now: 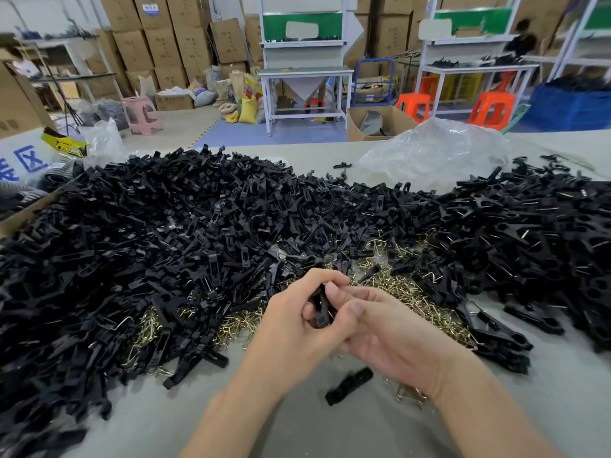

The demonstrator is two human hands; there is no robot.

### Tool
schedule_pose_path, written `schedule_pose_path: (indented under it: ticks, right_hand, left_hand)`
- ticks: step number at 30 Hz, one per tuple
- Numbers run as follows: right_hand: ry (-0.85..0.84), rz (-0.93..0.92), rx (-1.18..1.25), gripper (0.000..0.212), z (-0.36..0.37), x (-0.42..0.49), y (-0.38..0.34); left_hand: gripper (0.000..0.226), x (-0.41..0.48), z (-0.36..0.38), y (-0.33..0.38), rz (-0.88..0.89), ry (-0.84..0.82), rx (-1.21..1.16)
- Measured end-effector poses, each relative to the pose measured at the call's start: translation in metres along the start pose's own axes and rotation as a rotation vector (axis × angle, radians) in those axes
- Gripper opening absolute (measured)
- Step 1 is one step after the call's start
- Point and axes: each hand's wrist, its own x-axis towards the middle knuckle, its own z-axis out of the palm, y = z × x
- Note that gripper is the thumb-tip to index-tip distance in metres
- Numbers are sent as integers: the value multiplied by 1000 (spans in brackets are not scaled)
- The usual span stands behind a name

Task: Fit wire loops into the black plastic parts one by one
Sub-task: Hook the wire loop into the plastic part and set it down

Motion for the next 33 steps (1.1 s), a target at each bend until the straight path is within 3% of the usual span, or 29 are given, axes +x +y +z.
schedule_pose_path:
  ticks: [7,10,15,21,27,33]
  right_hand:
    - [19,-38,-74,30,-1,-3,-2]
    - [132,-51,-111,18,-2,0,0]
    - [221,-95,-217,36,-3,5,4]
    - [182,-84,-294,24,-6,2,1]
    - [350,-145,-346,20,-8,2,-3]
    - [354,-160,-425,18,-5,3,0]
  left_hand:
    - [26,-2,3,-1,82,43,69]
    - [24,-2,3,0,90,45,28]
    - [16,0,3,-1,31,72,-13]
    - [10,2,6,-4,24,163,7]
    - [15,9,-2,-10,-86,352,-22]
    - [9,9,0,-9,-186,282,-102]
